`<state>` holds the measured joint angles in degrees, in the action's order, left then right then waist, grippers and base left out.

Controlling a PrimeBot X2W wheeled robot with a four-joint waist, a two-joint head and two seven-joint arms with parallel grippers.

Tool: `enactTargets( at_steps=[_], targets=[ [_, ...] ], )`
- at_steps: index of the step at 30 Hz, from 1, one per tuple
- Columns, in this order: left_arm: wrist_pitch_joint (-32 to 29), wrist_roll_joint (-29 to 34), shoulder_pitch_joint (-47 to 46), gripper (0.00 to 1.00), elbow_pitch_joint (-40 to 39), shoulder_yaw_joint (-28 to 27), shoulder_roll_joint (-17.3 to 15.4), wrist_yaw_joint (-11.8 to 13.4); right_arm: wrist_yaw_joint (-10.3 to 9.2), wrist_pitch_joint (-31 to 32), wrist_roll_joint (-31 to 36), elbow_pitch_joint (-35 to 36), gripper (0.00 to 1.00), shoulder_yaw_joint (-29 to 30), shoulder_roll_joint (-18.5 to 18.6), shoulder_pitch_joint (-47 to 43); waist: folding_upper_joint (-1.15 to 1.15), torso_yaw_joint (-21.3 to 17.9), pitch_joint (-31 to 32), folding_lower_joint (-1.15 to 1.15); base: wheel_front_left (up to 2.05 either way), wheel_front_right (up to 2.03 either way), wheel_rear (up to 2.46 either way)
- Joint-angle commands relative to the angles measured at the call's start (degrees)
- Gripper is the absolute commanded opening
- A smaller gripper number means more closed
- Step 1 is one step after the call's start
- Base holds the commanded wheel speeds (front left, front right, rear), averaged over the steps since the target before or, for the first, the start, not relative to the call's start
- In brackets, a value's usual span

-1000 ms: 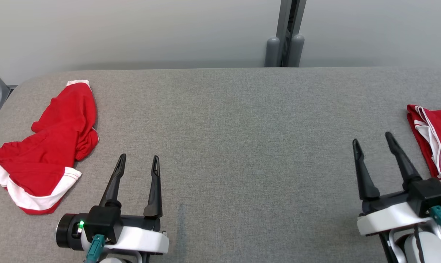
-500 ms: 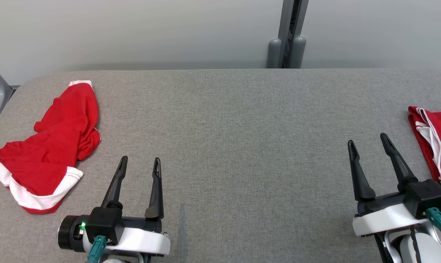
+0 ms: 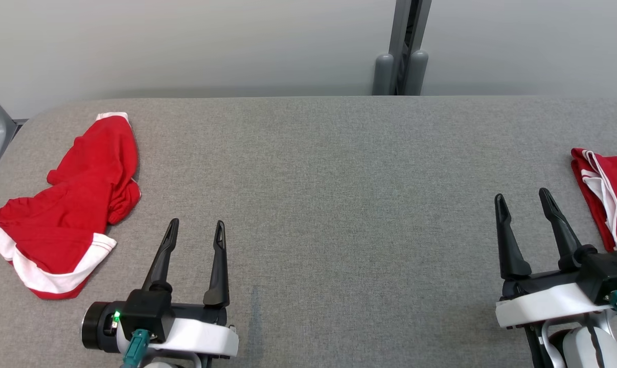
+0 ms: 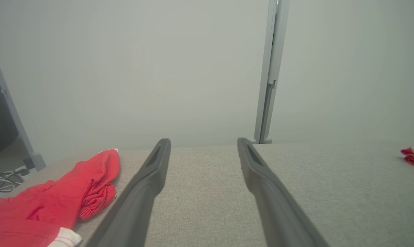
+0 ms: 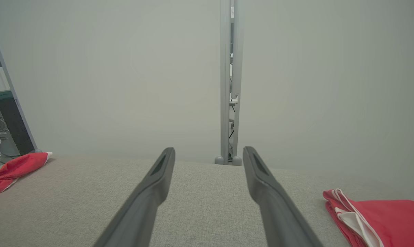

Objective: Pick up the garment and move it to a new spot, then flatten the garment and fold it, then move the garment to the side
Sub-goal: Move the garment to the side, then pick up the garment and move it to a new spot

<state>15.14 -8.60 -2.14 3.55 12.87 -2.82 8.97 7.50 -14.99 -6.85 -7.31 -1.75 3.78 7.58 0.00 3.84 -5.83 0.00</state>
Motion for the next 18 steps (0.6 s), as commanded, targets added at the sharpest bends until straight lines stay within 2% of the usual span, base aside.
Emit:
enactTargets(
  at_steps=[1,14,18],
  targets=[
    [-0.03,-0.08,-0.62,1.00,0.05,-0.10,-0.18,-0.11,-0.01,-0.26,-0.40,-0.05,1.00,0.28,0.12,-0.12,0.00,0.00,-0.02,0.00,0.00,0.00,0.00],
    [-0.03,-0.22,-0.71,1.00,0.64,0.21,-0.19,-0.22,-0.01,-0.26,-0.04,-0.41,1.00,-0.21,0.20,-0.49,0.00,0.25,0.03,0.00,0.00,0.00,0.00],
    [-0.03,-0.66,-0.93,1.00,0.88,0.11,-0.21,0.09,-0.01,-0.26,0.10,-0.53,1.00,0.26,0.07,-0.89,0.00,1.37,0.07,0.00,0.00,0.00,0.00]
  ],
)
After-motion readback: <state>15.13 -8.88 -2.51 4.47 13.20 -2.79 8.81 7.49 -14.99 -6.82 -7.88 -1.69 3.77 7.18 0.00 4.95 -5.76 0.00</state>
